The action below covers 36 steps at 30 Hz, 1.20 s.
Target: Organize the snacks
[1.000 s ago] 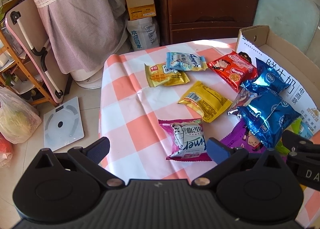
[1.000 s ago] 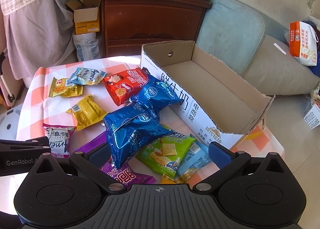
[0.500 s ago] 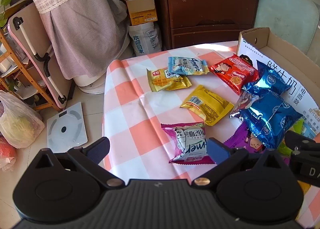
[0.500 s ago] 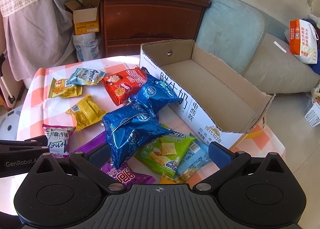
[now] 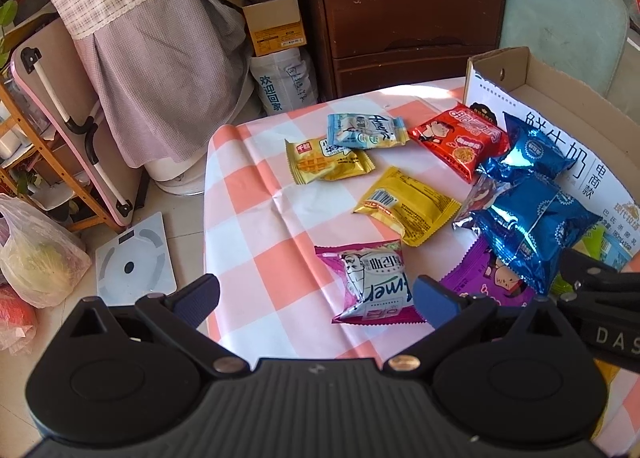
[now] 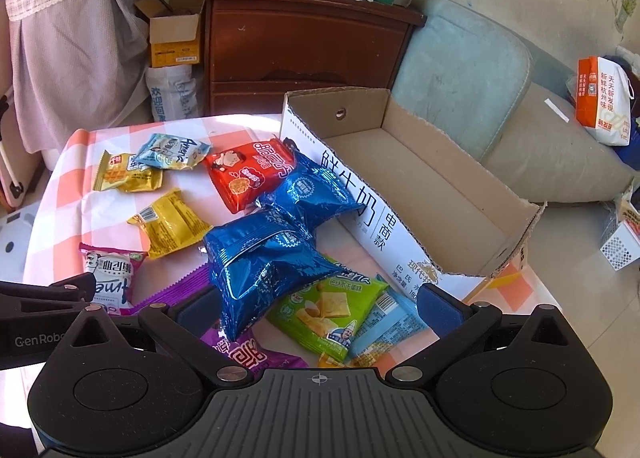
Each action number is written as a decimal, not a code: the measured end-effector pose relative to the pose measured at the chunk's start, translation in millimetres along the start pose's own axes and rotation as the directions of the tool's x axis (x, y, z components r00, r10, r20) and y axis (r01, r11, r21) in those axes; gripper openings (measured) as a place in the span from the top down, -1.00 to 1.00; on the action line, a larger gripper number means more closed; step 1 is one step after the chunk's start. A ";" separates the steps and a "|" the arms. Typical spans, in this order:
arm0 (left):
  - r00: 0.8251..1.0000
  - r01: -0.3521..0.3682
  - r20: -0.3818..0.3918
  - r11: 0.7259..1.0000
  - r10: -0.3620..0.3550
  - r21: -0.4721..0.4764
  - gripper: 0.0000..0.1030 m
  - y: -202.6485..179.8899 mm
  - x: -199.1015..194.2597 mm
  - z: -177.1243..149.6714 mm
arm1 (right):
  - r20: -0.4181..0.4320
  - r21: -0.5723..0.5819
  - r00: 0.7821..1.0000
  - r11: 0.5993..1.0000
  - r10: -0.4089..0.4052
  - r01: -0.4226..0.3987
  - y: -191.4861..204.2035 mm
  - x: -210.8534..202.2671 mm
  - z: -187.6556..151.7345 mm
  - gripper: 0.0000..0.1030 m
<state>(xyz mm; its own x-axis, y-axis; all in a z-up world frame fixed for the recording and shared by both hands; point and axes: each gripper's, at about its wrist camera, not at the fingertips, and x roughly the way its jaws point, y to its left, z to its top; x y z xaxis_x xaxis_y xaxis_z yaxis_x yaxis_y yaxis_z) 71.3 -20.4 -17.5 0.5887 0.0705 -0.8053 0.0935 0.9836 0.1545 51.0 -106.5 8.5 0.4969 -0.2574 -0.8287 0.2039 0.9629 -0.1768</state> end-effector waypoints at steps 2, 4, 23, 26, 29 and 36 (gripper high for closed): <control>1.000 -0.001 0.004 1.000 0.001 0.002 -0.98 0.1 -0.4 -0.2 | 0.005 -0.004 1.000 1.000 -0.004 0.004 0.3 0.0 0.1 -1.00; 1.000 -0.004 0.007 1.000 0.004 0.005 -0.98 -0.2 -1.0 -0.5 | 0.009 -0.006 1.000 1.000 -0.007 0.007 0.6 -0.1 0.1 -1.00; 1.000 -0.008 0.024 1.000 0.007 0.020 -0.97 -0.9 -3.4 -3.4 | 0.035 -0.028 0.999 0.999 -0.018 0.019 3.0 -2.7 -1.9 -1.00; 1.000 -0.009 0.027 1.000 0.008 0.029 -0.97 -2.2 -4.0 -3.3 | 0.038 -0.031 0.999 0.999 -0.019 0.021 2.7 -3.1 -3.1 -1.00; 1.000 -0.005 0.023 1.000 0.004 0.027 -0.97 -2.3 -3.5 -3.5 | 0.039 -0.033 0.999 0.999 -0.021 0.022 2.6 -3.2 -3.8 -1.00; 1.000 -0.009 0.023 0.999 0.008 0.032 -0.96 -3.4 -2.6 -5.1 | 0.041 -0.040 0.999 0.999 -0.023 0.024 3.6 -3.0 -5.0 -1.00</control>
<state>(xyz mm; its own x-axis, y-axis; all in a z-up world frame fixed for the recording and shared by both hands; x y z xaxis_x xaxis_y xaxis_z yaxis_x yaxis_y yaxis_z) 65.4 -23.1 -18.9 0.6074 0.0744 -0.7909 0.1143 0.9771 0.1797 46.0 -101.9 7.7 0.5262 -0.2824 -0.8021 0.1825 0.9588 -0.2178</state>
